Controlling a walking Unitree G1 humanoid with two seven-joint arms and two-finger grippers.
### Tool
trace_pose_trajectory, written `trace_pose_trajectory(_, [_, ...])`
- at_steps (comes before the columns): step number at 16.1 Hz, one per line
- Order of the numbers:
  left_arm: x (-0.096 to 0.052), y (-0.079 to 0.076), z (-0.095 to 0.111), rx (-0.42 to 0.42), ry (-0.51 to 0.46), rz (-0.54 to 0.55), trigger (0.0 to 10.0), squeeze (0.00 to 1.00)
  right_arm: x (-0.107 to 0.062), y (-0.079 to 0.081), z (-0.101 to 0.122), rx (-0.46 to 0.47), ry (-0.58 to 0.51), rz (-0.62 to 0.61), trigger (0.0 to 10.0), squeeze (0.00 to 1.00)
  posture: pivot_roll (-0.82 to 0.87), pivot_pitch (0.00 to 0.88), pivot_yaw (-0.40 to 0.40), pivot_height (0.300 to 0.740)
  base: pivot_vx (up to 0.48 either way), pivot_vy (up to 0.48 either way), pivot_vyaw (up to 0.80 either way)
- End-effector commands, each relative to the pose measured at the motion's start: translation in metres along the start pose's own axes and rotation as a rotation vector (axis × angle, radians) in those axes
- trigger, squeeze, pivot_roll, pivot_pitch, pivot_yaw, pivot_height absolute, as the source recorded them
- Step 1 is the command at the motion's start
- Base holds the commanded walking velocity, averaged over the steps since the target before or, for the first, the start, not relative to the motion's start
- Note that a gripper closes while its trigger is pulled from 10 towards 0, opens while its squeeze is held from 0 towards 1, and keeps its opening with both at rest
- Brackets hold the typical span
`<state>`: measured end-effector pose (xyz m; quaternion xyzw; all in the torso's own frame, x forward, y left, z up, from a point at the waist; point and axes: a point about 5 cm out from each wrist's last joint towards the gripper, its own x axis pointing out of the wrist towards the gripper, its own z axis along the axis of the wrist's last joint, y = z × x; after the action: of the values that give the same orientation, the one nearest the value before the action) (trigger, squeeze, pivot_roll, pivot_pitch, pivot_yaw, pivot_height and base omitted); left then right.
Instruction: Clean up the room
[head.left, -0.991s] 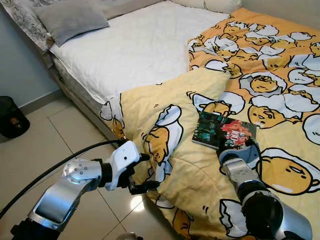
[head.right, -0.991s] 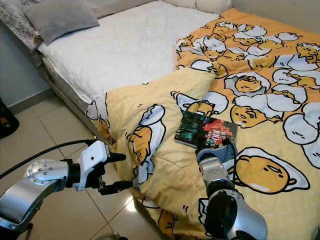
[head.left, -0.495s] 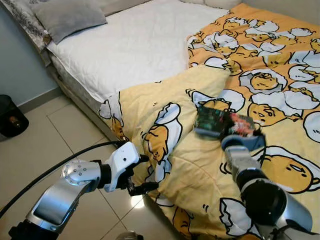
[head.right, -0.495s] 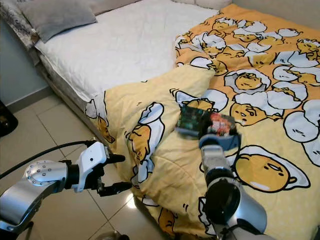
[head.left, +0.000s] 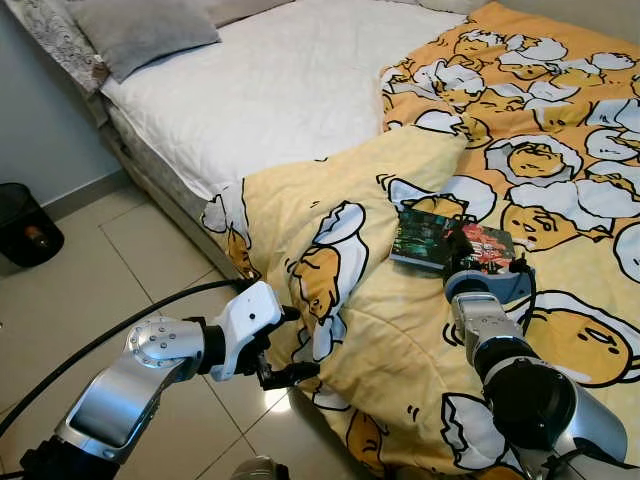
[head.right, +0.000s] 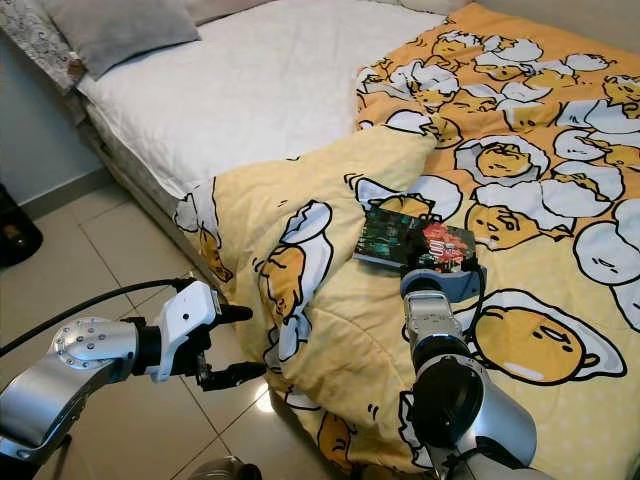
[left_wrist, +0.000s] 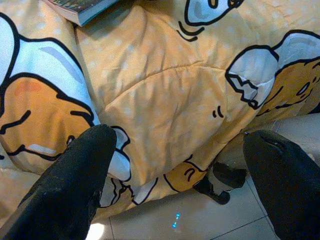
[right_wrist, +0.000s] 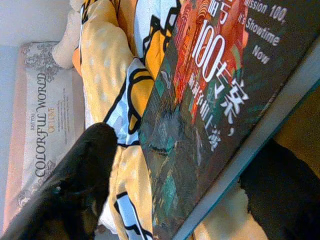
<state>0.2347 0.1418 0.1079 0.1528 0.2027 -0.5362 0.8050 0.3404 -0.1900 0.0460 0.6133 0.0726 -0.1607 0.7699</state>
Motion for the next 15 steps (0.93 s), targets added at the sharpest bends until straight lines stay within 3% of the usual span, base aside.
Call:
trace_pose_trajectory(1, [0.0000,-0.0022,0.0019,0.016,0.003,-0.003,10.0,0.78,0.0001,0.0011,-0.0048,-0.008,0.015,-0.005,0.0,0.00,0.13,0.040,0.049,0.740,0.000,0.000,0.00])
trace_pose_trajectory(15, [-0.0023,0.0006,0.0005,0.010,0.006,0.005,10.0,0.79,-0.0009,-0.0042,-0.0027,-0.037,0.009,-0.049,0.0,0.00,0.13,0.047,0.049,0.740,0.000,0.000,0.00])
